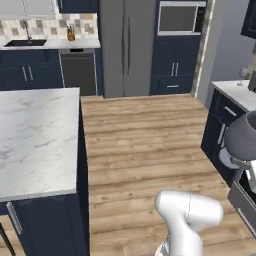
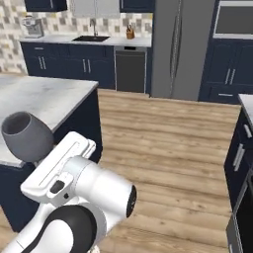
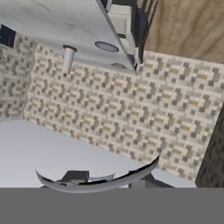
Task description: Retrieve the wine glasses from the counter and place one next to each plate.
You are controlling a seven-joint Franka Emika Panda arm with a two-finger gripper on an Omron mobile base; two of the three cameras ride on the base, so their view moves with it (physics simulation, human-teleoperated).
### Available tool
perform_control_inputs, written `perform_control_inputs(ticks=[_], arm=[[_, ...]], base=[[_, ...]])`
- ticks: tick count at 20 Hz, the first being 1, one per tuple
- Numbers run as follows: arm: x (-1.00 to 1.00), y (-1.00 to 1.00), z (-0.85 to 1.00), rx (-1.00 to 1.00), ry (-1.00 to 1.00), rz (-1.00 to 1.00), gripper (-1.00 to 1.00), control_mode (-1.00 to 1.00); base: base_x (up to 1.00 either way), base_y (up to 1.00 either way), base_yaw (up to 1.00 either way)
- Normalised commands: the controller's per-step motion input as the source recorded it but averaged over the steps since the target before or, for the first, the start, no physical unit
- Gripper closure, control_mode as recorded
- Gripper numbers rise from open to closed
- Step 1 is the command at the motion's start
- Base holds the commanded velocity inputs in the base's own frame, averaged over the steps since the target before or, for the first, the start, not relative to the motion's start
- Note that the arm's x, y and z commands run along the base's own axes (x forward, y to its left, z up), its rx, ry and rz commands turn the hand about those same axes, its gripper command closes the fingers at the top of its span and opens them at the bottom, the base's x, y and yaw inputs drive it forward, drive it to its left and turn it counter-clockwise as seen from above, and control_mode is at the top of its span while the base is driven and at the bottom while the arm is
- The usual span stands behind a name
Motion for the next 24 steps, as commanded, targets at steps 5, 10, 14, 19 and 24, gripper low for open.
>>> perform_control_inputs(ticks=[5, 10, 14, 19, 24], arm=[[0.0, 0.0, 0.0, 0.0, 0.0, 0.0, 1.0, 1.0], [0.0, 0.0, 0.0, 0.0, 0.0, 0.0, 1.0, 1.0], [0.0, 0.0, 0.0, 0.0, 0.0, 0.0, 1.0, 1.0], [0.0, 0.0, 0.0, 0.0, 0.0, 0.0, 1.0, 1.0], [0.0, 0.0, 0.0, 0.0, 0.0, 0.0, 1.0, 1.0]], base=[[-1.0, 0.88, -0.12], [-1.0, 0.95, 0.0], [-0.24, 1.0, 0.0], [0.56, 1.0, 0.0], [0.63, 1.0, -0.04]])
